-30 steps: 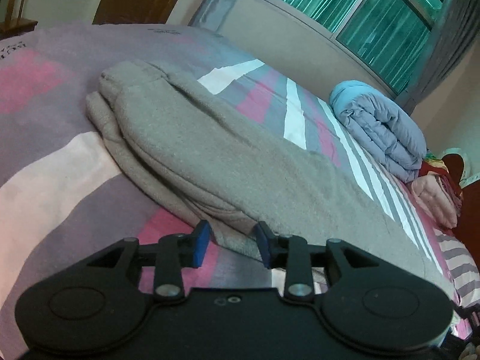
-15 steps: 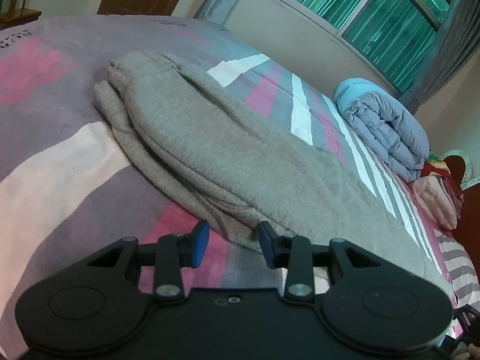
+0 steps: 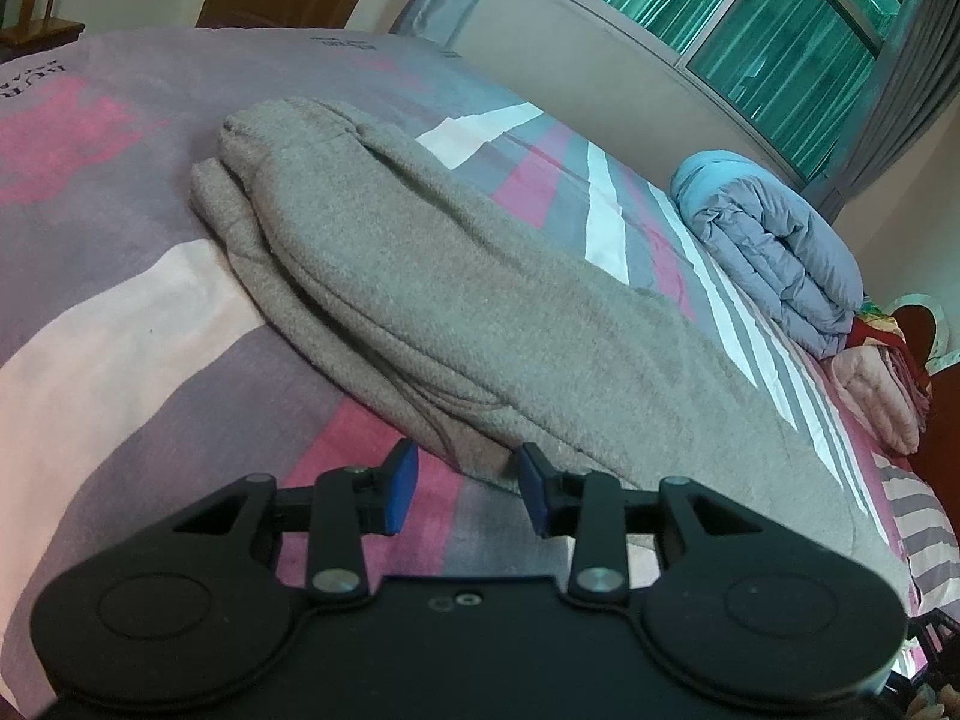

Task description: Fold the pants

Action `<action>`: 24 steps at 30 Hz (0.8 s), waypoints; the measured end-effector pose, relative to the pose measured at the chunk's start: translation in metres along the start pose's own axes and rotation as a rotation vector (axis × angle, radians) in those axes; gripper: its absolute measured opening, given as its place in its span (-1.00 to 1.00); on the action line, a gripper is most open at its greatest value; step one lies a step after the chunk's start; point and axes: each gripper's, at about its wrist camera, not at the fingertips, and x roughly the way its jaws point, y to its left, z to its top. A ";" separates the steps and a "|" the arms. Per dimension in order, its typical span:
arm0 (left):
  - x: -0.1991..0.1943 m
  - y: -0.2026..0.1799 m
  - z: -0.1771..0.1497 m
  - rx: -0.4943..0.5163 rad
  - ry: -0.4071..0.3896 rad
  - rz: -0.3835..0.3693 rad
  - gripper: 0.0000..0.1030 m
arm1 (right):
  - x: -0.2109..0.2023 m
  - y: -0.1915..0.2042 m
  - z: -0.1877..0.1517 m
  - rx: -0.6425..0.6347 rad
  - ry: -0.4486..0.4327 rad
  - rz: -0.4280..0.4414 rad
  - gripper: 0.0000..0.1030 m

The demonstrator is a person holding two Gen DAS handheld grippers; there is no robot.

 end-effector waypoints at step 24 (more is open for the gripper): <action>-0.015 0.007 -0.001 -0.019 -0.025 0.011 -0.42 | 0.009 0.004 -0.001 -0.086 -0.031 -0.081 -0.94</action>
